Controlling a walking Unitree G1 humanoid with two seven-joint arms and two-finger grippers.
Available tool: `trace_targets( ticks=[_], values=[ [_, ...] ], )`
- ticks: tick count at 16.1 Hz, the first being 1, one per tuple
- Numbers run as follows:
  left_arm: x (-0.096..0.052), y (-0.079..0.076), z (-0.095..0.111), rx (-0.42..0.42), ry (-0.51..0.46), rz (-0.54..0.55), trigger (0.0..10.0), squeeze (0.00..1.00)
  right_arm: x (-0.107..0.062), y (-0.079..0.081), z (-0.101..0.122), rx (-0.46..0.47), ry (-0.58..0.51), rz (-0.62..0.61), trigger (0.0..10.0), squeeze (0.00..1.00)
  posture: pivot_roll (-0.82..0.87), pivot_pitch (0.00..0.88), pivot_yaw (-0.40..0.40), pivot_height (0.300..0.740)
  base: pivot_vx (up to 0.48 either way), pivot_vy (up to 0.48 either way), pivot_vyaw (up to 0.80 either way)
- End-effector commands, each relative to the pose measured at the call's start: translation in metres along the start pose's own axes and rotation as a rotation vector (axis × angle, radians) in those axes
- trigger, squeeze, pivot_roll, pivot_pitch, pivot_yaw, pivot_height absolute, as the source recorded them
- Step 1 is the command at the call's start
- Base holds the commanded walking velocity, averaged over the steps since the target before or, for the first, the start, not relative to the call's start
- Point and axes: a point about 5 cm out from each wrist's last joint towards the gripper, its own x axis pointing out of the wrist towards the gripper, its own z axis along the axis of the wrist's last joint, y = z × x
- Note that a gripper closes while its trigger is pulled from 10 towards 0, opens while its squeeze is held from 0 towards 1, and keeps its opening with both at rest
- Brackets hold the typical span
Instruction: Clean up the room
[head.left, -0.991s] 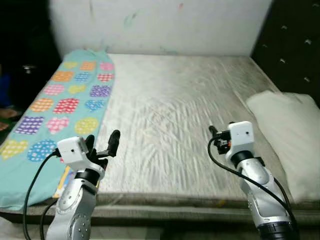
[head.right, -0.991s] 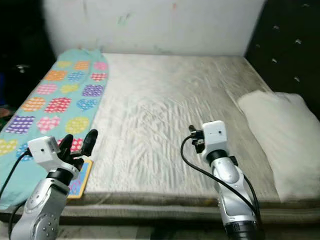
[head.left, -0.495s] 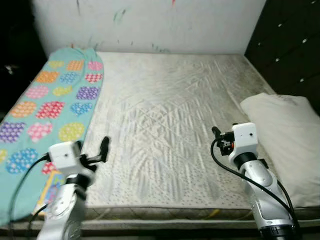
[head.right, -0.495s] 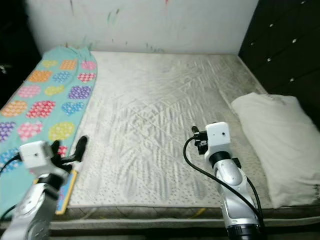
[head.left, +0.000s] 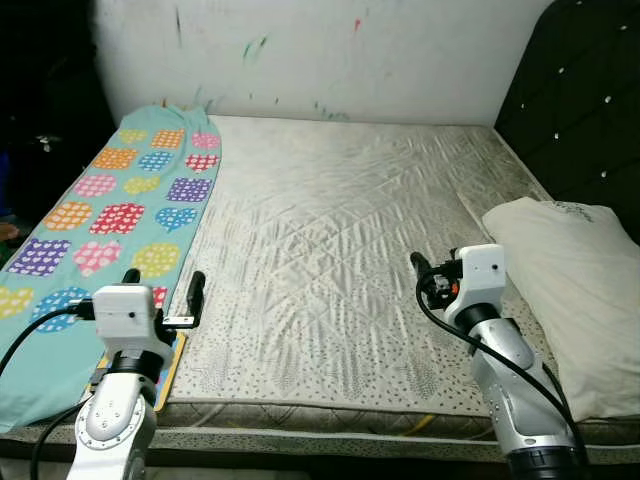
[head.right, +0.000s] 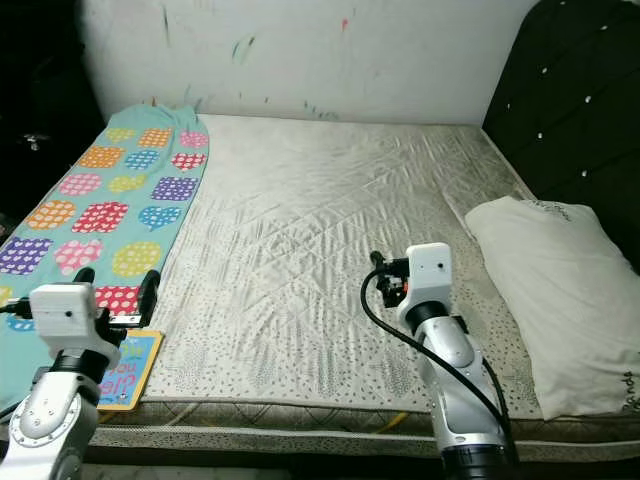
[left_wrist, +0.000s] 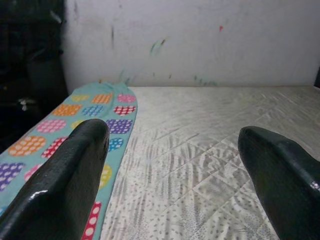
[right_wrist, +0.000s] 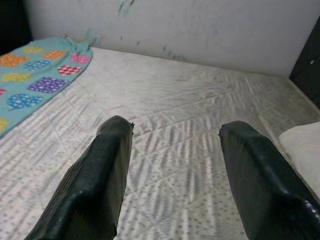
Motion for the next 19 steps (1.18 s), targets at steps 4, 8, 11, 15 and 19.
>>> trace_targets(
  ticks=[4, 8, 11, 15, 19],
  values=[
    [-0.0005, -0.0021, -0.0053, -0.005, 0.013, 0.006, 10.0, 0.0, 0.0011, -0.001, 0.0089, -0.027, -0.036, -0.003, 10.0, 0.0, -0.05, 0.012, -0.035, 0.74, 0.0, 0.0, 0.0],
    [0.0008, 0.001, -0.0087, -0.047, 0.025, 0.028, 10.0, 0.0, 0.0018, -0.0001, 0.007, -0.008, -0.023, -0.004, 10.0, 0.0, -0.05, 0.012, -0.035, 0.74, 0.0, 0.0, -0.2],
    [0.0006, -0.0004, -0.0085, -0.063, 0.027, 0.021, 10.0, 0.0, 0.0018, -0.0005, 0.0065, -0.017, -0.019, -0.008, 10.0, 0.0, -0.05, 0.014, -0.033, 0.74, 0.0, 0.0, -0.8],
    [0.0, -0.0035, -0.0069, -0.104, 0.021, 0.004, 10.0, 0.0, 0.0028, -0.0001, 0.0075, -0.024, -0.024, -0.004, 10.0, 0.0, -0.04, 0.019, -0.038, 0.74, 0.0, 0.0, -0.51],
    [0.0006, -0.0021, -0.0102, -0.166, 0.05, 0.018, 10.0, 0.0, 0.003, 0.0, 0.0069, -0.034, -0.022, 0.001, 10.0, 0.0, -0.04, 0.018, -0.041, 0.74, 0.0, 0.0, 0.0]
  ],
)
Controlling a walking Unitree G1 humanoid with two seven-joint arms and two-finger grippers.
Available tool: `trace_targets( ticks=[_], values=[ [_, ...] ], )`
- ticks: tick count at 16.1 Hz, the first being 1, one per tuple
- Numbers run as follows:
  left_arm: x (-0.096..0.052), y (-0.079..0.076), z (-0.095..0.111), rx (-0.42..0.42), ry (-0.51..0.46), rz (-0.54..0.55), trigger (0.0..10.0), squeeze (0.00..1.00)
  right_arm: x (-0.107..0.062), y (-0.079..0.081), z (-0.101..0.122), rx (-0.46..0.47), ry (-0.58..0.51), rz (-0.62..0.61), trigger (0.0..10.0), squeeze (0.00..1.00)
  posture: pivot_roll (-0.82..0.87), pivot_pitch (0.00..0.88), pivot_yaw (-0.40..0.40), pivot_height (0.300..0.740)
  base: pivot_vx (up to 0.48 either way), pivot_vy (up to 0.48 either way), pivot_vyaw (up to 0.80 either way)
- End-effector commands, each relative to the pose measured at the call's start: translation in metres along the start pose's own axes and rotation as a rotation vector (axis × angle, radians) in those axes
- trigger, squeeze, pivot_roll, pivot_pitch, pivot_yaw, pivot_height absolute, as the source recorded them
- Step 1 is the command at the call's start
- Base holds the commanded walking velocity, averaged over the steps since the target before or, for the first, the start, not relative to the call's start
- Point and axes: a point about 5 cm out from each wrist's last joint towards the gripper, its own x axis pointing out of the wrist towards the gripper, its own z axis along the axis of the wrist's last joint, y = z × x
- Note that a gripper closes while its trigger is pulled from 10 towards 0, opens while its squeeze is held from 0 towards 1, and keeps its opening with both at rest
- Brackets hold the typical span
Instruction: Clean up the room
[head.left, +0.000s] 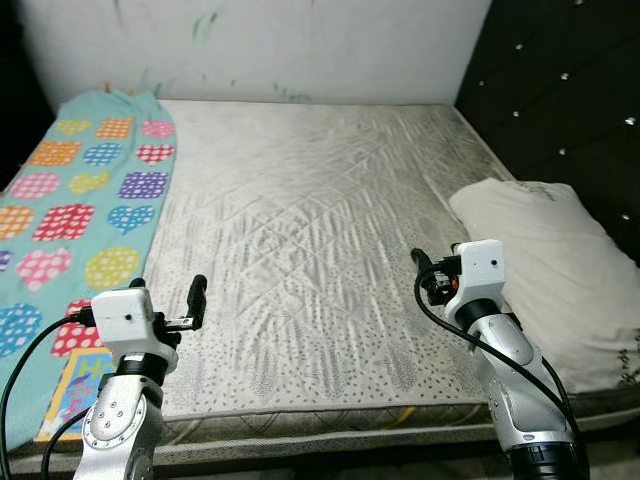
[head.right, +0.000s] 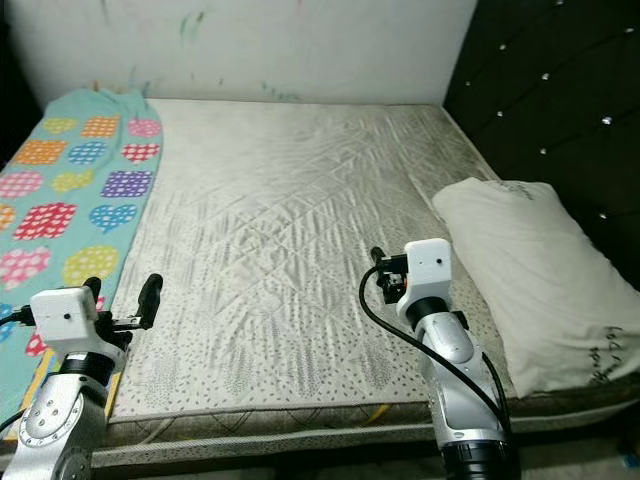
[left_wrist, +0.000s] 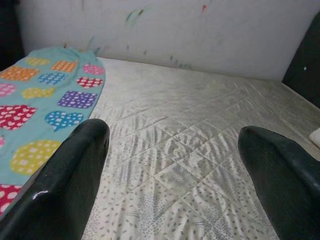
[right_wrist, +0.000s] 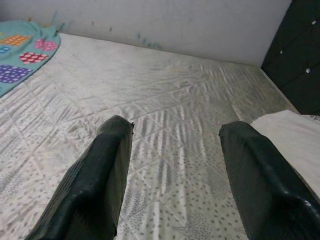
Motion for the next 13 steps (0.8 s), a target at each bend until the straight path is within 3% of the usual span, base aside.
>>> trace_targets(
  ticks=[1, 8, 13],
  values=[
    [0.0007, -0.002, 0.0016, -0.008, -0.002, -0.012, 10.0, 0.0, 0.0008, -0.001, 0.0034, -0.014, -0.012, -0.001, 10.0, 0.0, -0.04, 0.017, -0.041, 0.74, 0.0, 0.33, 0.0],
    [-0.0015, 0.0004, 0.0002, -0.04, 0.016, -0.015, 10.0, 0.0, 0.0045, 0.0064, 0.0055, -0.015, -0.027, 0.029, 10.0, 0.0, -0.03, 0.013, -0.043, 0.74, 0.0, 0.467, 0.0],
    [0.0007, -0.0004, 0.0012, -0.045, 0.013, -0.016, 10.0, 0.0, 0.0061, 0.003, 0.0059, -0.025, -0.028, 0.023, 10.0, 0.0, -0.03, 0.013, -0.041, 0.74, 0.0, 0.48, 0.0]
  ],
)
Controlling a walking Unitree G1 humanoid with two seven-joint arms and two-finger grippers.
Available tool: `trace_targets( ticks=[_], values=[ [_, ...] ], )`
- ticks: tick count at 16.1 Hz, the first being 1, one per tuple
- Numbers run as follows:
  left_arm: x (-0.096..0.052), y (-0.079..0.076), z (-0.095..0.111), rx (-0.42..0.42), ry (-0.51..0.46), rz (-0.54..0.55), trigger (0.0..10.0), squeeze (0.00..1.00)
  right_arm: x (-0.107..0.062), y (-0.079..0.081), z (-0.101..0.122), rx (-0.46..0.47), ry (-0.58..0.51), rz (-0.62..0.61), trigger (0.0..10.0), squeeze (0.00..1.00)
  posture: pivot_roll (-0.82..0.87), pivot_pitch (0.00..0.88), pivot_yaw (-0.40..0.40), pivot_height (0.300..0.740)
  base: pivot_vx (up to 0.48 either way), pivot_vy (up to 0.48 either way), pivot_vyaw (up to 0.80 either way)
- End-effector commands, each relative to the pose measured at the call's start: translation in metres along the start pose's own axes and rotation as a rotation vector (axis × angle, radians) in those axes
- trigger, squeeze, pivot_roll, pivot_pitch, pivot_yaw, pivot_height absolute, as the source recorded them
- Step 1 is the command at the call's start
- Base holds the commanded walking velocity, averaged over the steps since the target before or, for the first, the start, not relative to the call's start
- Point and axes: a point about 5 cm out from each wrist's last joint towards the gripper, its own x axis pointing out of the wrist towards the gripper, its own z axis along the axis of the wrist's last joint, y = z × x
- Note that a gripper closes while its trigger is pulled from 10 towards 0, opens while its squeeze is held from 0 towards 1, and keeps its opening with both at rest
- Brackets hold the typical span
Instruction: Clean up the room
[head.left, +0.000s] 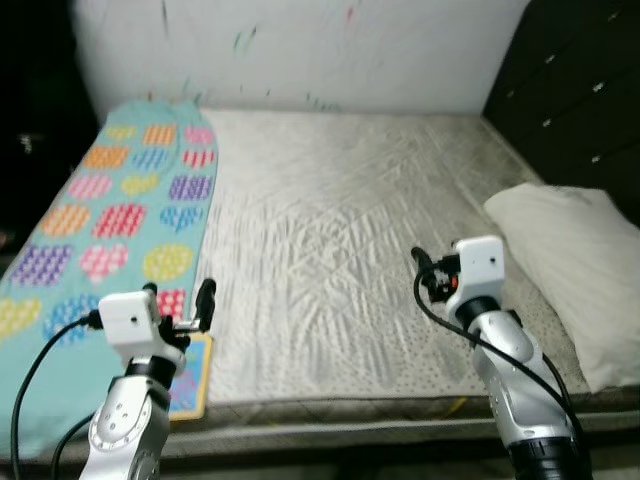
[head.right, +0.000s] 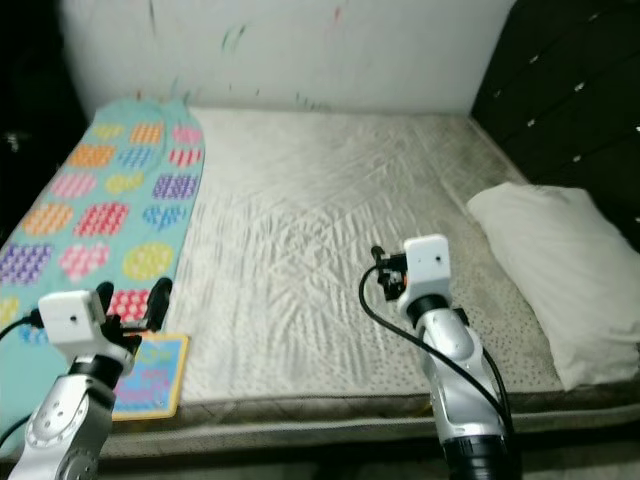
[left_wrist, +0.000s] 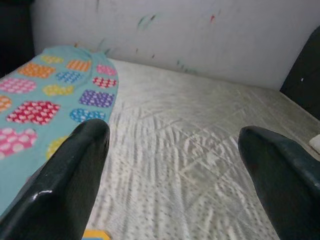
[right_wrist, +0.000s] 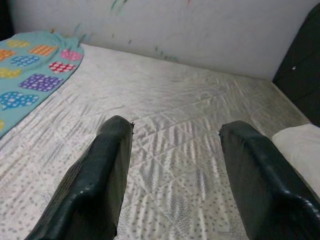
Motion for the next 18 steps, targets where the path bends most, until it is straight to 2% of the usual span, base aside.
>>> trace_targets(
  ticks=[1, 2, 5, 11, 18],
  values=[
    [0.0006, 0.0042, 0.0024, 0.011, -0.002, 0.01, 10.0, 0.0, 0.0028, 0.0028, 0.0061, 0.0, -0.023, 0.009, 10.0, 0.0, -0.03, 0.013, -0.041, 0.74, 0.0, 0.48, 0.0],
    [0.0013, 0.0034, 0.003, 0.012, -0.008, 0.006, 10.0, 0.0, 0.0023, 0.0037, 0.0058, 0.0, -0.023, 0.012, 10.0, 0.0, -0.03, 0.012, -0.042, 0.74, 0.0, 0.48, 0.0],
    [0.0003, -0.0003, 0.0063, -0.02, -0.035, -0.028, 10.0, 0.0, 0.0021, 0.0055, 0.0051, -0.002, -0.023, 0.019, 10.0, 0.0, -0.04, 0.011, -0.044, 0.74, 0.0, 0.0, 0.0],
    [-0.0001, -0.0019, 0.0065, -0.03, -0.036, -0.054, 10.0, 0.0, 0.0032, 0.0049, 0.0061, -0.005, -0.027, 0.016, 10.0, 0.0, -0.04, 0.014, -0.042, 0.74, 0.0, 0.0, 0.0],
    [-0.0009, -0.0037, 0.0085, -0.027, -0.039, -0.068, 10.0, 0.0, 0.0032, 0.0061, 0.0051, -0.004, -0.024, 0.017, 10.0, 0.0, -0.03, 0.019, -0.041, 0.74, 0.25, 0.0, 0.0]
  ],
)
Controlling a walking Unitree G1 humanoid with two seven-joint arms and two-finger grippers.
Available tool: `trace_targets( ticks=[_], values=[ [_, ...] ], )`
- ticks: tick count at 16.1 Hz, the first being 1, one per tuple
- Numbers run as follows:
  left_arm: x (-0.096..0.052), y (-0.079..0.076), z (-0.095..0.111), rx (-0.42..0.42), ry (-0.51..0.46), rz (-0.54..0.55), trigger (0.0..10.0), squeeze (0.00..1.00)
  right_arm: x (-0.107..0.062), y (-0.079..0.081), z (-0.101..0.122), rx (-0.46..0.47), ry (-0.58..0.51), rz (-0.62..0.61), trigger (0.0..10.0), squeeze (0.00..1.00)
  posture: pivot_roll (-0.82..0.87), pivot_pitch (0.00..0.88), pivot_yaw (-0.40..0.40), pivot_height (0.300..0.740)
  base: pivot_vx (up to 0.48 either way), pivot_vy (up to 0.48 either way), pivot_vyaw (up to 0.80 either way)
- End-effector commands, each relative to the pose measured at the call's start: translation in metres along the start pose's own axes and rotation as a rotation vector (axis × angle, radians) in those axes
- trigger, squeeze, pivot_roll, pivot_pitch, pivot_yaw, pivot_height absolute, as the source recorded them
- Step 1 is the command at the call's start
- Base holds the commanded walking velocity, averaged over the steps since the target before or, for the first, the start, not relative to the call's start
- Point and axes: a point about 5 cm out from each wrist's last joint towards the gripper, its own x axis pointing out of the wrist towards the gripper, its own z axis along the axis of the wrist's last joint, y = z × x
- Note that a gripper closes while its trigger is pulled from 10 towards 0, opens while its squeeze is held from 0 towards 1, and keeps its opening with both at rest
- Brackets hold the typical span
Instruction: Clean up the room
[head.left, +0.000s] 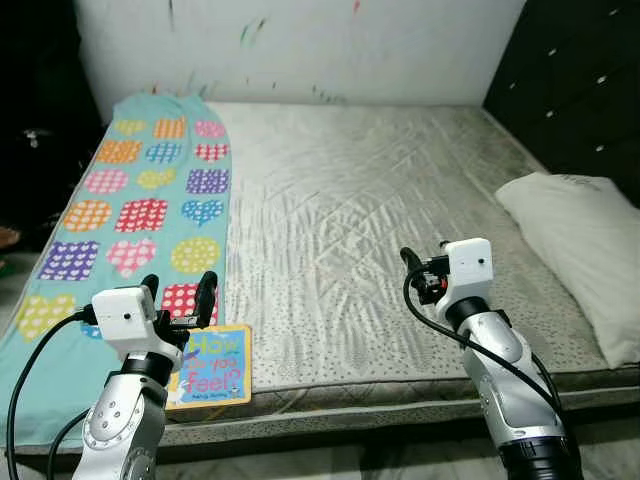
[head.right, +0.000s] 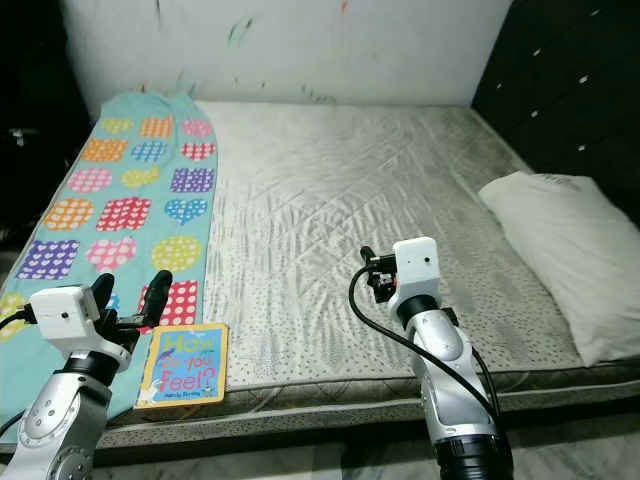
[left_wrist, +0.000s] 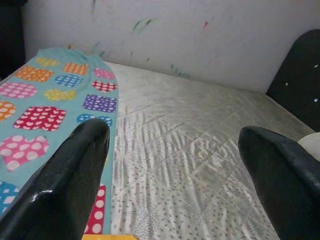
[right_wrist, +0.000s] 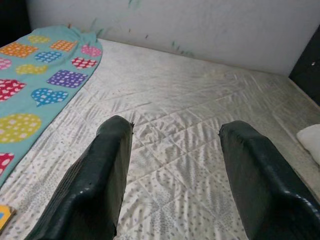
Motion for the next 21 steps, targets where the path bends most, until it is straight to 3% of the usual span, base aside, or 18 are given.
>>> trace_targets(
  ticks=[1, 10, 15, 21],
  values=[
    [0.0001, -0.0014, 0.0022, 0.005, -0.004, -0.014, 10.0, 0.0, 0.0011, -0.0027, 0.0041, -0.008, -0.015, -0.008, 10.0, 0.0, -0.03, 0.019, -0.041, 0.74, 0.259, 0.0, 0.0],
    [0.0003, -0.0021, 0.0013, 0.004, 0.002, -0.01, 10.0, 0.0, -0.0005, -0.0033, 0.0032, -0.009, -0.014, -0.004, 10.0, 0.0, -0.03, 0.019, -0.041, 0.74, 0.279, 0.0, 0.0],
    [0.0011, 0.0024, -0.002, -0.024, 0.022, 0.039, 10.0, 0.0, -0.0006, -0.0036, 0.0029, -0.013, -0.012, -0.001, 10.0, 0.0, -0.03, 0.024, -0.044, 0.74, 0.0, 0.0, 0.0],
    [0.0007, -0.0003, -0.002, -0.029, 0.022, 0.022, 10.0, 0.0, -0.0003, -0.0039, 0.0039, -0.018, -0.015, 0.002, 10.0, 0.0, -0.04, 0.021, -0.044, 0.74, 0.0, 0.459, 0.0]
  ],
)
